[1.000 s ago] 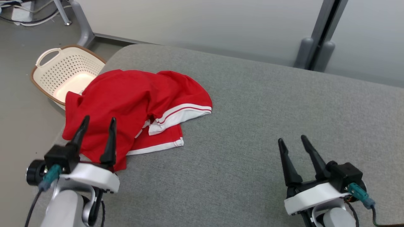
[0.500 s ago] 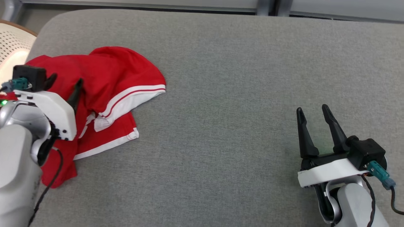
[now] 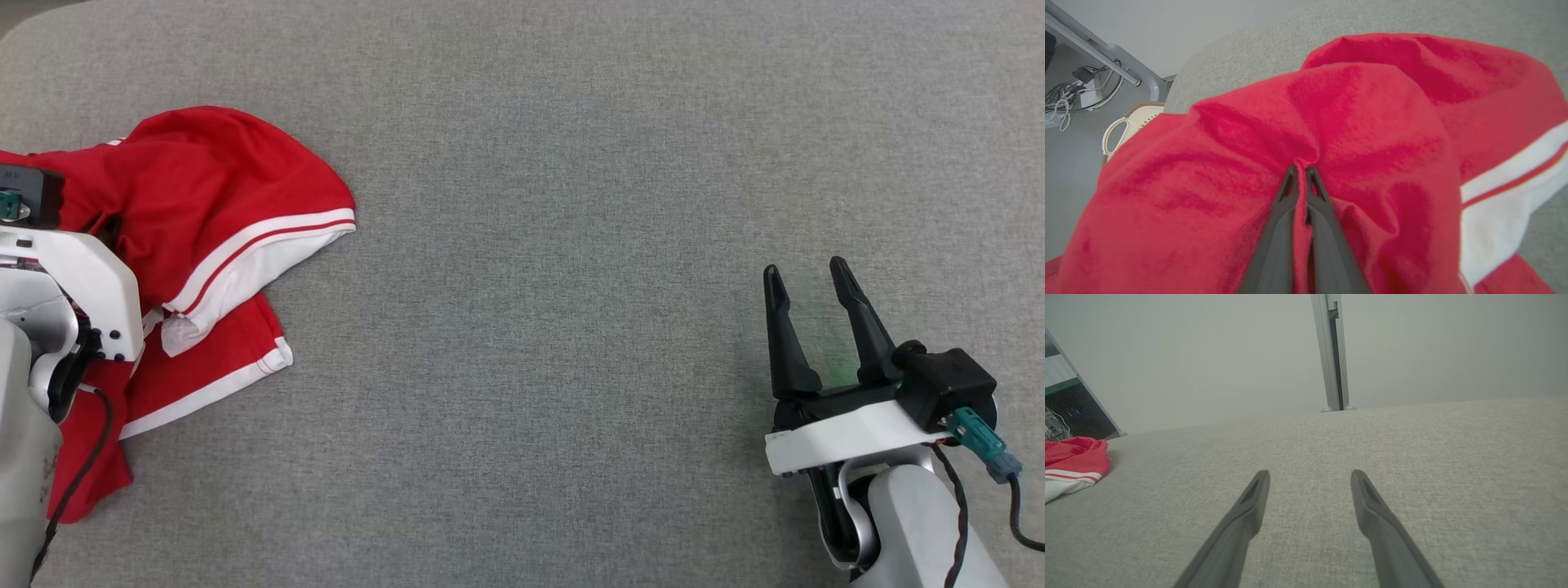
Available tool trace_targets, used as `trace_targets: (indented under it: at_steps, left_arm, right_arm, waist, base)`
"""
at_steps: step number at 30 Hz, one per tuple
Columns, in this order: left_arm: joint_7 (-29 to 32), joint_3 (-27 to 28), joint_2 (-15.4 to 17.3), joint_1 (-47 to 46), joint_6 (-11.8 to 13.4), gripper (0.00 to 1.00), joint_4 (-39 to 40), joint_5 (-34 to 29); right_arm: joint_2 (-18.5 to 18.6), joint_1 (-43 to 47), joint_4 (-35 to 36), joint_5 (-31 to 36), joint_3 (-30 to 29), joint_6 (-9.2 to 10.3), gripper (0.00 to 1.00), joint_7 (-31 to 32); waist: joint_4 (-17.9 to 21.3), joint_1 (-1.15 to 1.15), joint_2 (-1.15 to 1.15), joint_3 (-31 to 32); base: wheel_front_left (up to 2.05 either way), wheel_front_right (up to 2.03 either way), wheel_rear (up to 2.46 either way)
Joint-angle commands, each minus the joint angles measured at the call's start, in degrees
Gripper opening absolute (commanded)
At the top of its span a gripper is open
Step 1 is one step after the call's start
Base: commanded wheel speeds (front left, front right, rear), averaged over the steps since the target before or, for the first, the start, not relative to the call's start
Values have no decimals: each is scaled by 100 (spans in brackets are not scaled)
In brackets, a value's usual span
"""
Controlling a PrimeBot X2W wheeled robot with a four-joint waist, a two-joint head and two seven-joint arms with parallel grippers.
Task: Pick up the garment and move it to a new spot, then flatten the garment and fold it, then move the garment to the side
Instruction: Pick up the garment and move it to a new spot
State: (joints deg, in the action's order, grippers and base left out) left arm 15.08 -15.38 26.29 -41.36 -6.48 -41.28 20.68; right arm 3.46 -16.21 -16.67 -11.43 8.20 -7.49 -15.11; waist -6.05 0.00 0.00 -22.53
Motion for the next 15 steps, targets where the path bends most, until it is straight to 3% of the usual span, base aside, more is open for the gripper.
trace_targets:
  at_steps: [1,15]
  left_arm:
    - [-79,11,16,-78,32,0,-37,8]
    - [-1378,211,-148,-168,168,0,606,165]
  right_arm:
    - [10,-34,-3,10,1,0,100,-8]
    - [-32,213,-158,-64,54,0,100,-8]
  waist:
    - [-26,0,0,35]
    - [-335,0,0,881]
  base:
    - [0,0,0]
    - [0,0,0]
